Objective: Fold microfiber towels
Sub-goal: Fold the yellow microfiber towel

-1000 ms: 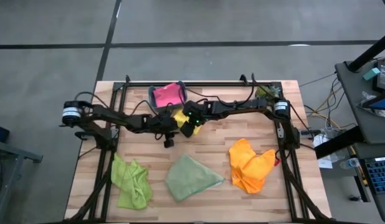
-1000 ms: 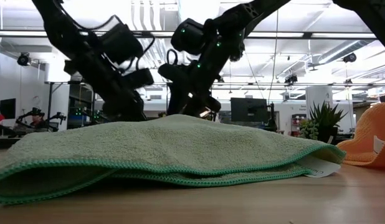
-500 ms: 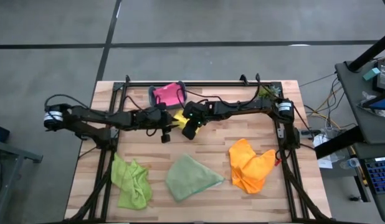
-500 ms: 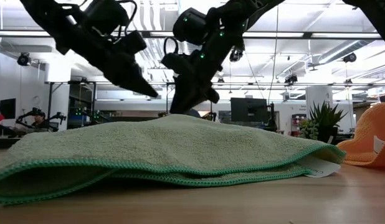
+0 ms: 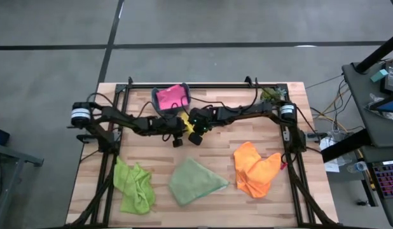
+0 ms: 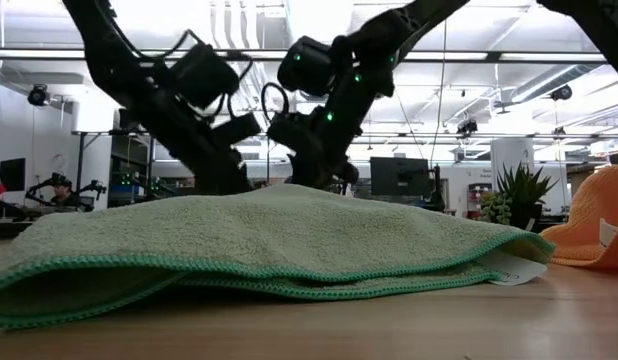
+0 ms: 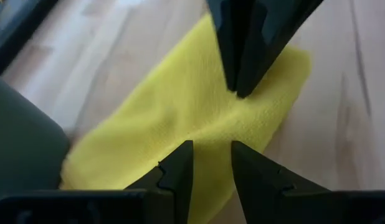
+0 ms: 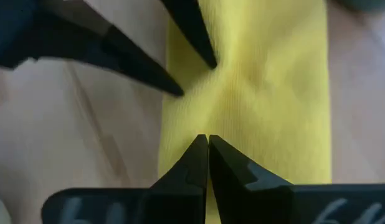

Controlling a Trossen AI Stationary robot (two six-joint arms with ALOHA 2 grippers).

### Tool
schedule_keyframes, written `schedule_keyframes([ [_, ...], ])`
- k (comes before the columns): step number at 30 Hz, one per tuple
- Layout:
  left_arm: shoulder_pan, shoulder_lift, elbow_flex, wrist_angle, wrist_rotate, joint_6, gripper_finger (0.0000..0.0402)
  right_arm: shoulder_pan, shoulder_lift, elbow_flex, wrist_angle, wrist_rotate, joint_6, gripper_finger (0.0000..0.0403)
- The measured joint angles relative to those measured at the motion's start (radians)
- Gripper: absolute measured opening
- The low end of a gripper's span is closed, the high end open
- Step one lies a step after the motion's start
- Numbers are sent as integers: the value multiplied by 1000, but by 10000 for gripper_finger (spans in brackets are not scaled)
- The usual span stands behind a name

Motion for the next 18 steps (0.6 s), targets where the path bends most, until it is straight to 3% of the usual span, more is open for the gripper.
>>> schedule_keyframes([
  [11,-2,-2,0,-154,115,-53,95,6,4,-89,-8,-37,-7,9],
  [18,-2,-123,-1,-284,119,-53,95,6,-32,-88,-113,-43,-71,9],
])
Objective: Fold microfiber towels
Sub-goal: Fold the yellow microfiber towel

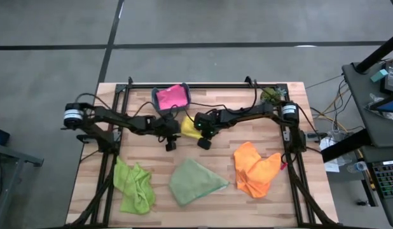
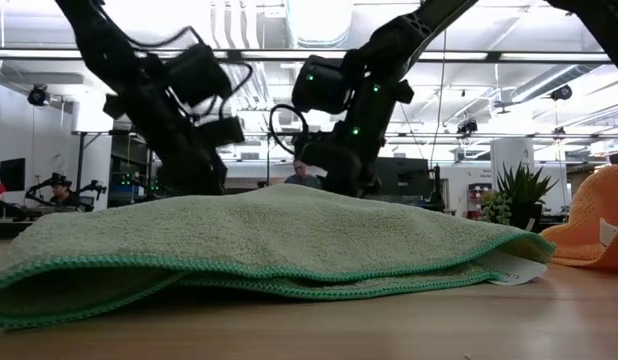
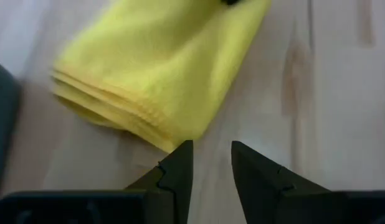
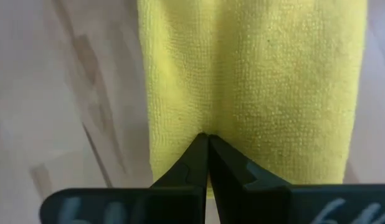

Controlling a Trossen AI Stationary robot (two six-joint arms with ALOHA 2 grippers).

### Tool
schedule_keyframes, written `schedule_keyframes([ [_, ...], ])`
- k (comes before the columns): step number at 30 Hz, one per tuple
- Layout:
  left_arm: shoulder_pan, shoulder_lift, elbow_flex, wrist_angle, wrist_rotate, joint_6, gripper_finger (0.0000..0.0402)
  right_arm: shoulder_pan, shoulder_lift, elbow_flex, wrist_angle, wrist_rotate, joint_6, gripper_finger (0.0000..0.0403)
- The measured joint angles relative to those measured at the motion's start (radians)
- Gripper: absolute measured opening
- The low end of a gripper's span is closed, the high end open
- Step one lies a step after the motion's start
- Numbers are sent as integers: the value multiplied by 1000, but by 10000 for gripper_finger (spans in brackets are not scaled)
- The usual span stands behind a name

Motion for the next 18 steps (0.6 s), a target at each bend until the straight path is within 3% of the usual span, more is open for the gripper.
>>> schedule_keyframes([
  [3,0,-70,-3,-39,-2,1,95,0,-31,-1,-9,0,-17,9],
  [8,2,-128,-3,51,-10,7,95,0,-66,-1,-5,6,-18,9],
  [18,2,-6,-15,234,-15,7,95,21,-64,-18,38,8,14,9],
])
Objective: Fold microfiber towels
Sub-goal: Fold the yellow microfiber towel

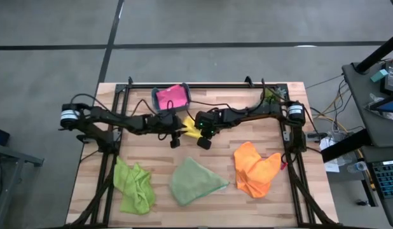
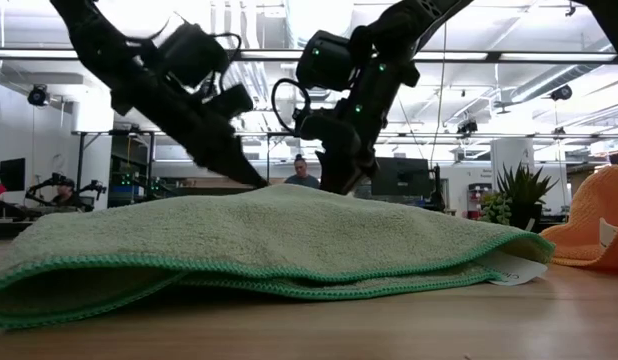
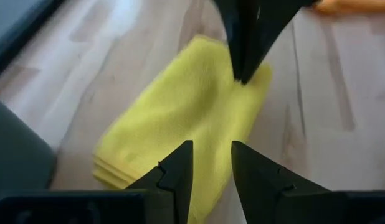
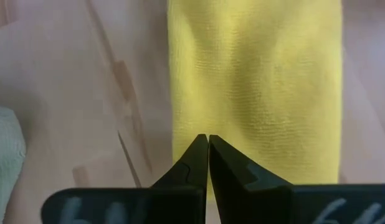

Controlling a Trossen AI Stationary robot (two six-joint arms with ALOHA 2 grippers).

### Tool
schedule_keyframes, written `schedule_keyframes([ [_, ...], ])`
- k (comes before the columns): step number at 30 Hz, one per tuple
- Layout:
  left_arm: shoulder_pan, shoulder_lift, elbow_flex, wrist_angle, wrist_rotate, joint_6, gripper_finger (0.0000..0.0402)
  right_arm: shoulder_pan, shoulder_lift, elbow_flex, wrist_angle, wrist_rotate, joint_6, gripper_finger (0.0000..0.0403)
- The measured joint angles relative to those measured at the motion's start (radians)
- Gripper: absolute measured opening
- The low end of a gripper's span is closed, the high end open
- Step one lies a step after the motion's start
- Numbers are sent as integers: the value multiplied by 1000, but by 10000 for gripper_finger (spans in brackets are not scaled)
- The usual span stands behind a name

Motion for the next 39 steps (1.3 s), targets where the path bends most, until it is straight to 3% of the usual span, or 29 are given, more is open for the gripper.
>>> schedule_keyframes([
  [6,3,120,11,17,-26,-4,95,13,1,-51,81,0,36,9],
  [13,5,158,7,15,-27,-8,95,16,3,-108,94,0,58,9],
  [21,5,135,10,-28,-26,-8,95,16,-26,-123,6,-8,31,9],
  [29,5,14,7,-79,-24,-7,95,16,-119,-125,-71,-8,-15,9],
  [39,6,13,10,163,-33,2,95,16,-194,-141,6,35,-66,9],
])
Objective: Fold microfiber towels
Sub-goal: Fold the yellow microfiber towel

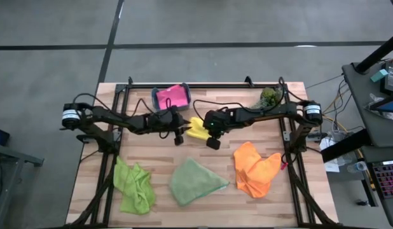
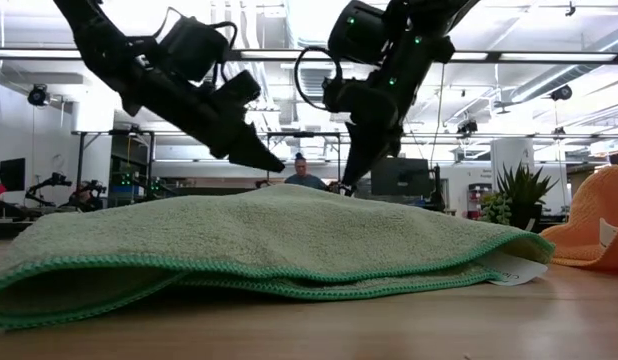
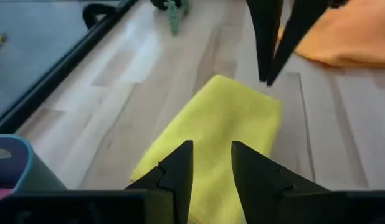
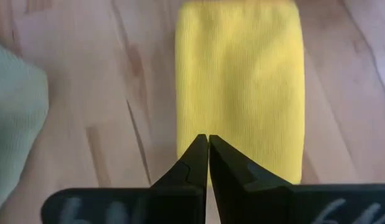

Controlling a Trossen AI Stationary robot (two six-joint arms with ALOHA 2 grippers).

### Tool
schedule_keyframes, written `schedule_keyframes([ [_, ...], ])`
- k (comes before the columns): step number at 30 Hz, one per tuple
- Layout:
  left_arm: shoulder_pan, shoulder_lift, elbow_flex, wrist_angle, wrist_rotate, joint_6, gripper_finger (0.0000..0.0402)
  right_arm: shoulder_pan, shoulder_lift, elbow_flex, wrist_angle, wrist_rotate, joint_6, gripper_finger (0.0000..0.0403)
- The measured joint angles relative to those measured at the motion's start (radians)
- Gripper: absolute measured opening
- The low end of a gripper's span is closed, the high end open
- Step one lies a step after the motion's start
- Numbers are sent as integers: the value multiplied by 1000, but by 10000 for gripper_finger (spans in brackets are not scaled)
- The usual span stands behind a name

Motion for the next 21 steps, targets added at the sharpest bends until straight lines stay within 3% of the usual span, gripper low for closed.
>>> schedule_keyframes([
  [6,3,88,7,152,-42,-1,95,-7,3,-48,165,19,-9,9],
  [14,5,224,66,178,-94,-7,95,-18,4,-237,560,27,-7,9],
  [21,7,330,118,177,-121,-8,95,-32,4,-324,630,105,19,9],
])
